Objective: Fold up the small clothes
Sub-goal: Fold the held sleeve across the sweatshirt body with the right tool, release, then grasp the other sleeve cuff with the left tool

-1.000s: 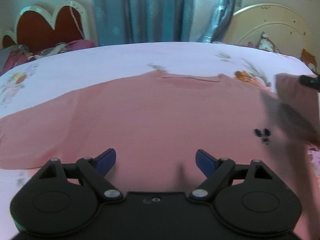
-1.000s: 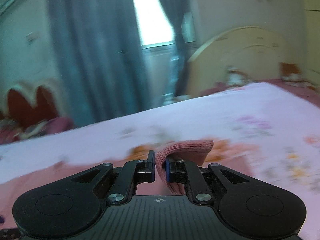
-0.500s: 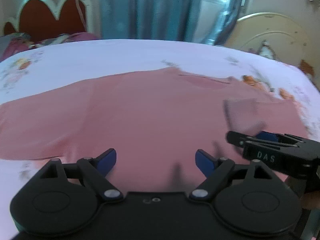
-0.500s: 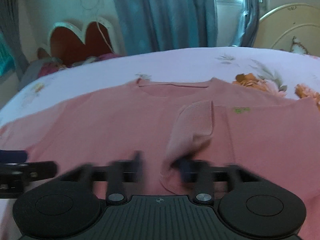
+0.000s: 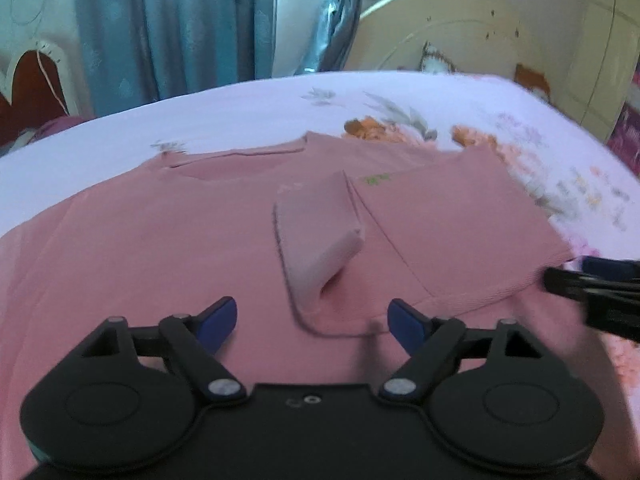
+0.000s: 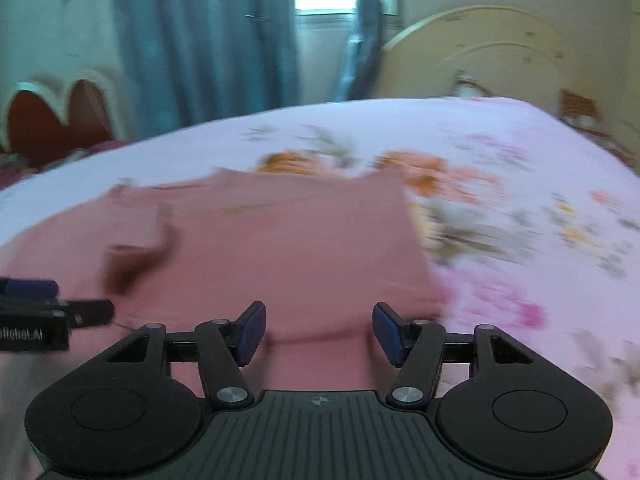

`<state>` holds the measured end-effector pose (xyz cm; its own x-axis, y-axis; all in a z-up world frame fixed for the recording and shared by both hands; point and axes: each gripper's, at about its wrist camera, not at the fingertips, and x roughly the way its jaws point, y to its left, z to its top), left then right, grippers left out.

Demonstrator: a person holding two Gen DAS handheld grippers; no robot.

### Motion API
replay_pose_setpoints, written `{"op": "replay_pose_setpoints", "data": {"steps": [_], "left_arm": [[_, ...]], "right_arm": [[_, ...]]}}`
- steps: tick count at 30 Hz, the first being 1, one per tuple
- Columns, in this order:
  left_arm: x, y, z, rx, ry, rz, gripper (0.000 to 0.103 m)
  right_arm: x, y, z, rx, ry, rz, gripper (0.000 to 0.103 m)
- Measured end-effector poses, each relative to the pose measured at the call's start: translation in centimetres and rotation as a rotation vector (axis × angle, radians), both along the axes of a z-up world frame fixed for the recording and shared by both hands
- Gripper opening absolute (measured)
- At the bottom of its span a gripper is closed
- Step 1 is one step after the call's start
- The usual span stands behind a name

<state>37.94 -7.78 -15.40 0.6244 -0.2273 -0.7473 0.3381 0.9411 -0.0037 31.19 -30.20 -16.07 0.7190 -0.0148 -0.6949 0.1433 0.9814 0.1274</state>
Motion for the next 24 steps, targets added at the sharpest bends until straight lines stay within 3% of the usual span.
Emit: {"op": "replay_pose_setpoints", "data": {"steps": [2, 3, 4, 6, 10, 11, 12, 13, 21, 24], "left_arm": [[0.9, -0.3, -0.9, -0.004, -0.006, 0.007, 0.064], [1.5, -0.1, -1.3, -0.037, -0.002, 0.008, 0.058], [1.8, 0.3, -1.5, -0.079, 0.014, 0.012, 0.044], [2.7, 1.3, -1.9, -0.146, 0.044, 0.053, 0.037], [3.2, 2.6, -1.3, -0.241, 0.022, 0.089, 0.008], [3.3, 2.8, -1.0, -0.244, 0.008, 0.096, 0.008], [3.4, 2.9, -0.7, -0.257, -0.005, 0.098, 0.008], [3.5, 3.1, -0.3, -0.274, -0.019, 0.101, 0.008], [2.7, 5.6, 4.4, -0.377, -0.187, 0.151, 0.008], [2.8, 6.9, 3.1, -0.322, -0.174, 0.187, 0.008]], "right_arm": [[-0.8, -1.5, -0.6, -0.009, 0.016, -0.032, 0.059], [-0.9, -2.3, -0.6, -0.006, 0.025, -0.043, 0.059], [-0.4, -2.9, -0.7, -0.001, 0.030, -0.053, 0.058], [-0.6, -3.6, -1.1, -0.001, 0.032, -0.063, 0.058], [-0.2, -4.3, -1.6, -0.006, 0.029, -0.074, 0.058], [0.0, -4.4, -1.8, -0.005, 0.028, -0.077, 0.053], [0.5, -4.6, -2.0, 0.006, 0.033, -0.074, 0.037], [1.1, -4.7, -2.2, 0.022, 0.036, -0.078, 0.031], [3.4, -4.3, -2.6, 0.053, 0.025, -0.083, 0.031], [3.5, -3.8, -2.5, 0.074, 0.019, -0.057, 0.031]]}}
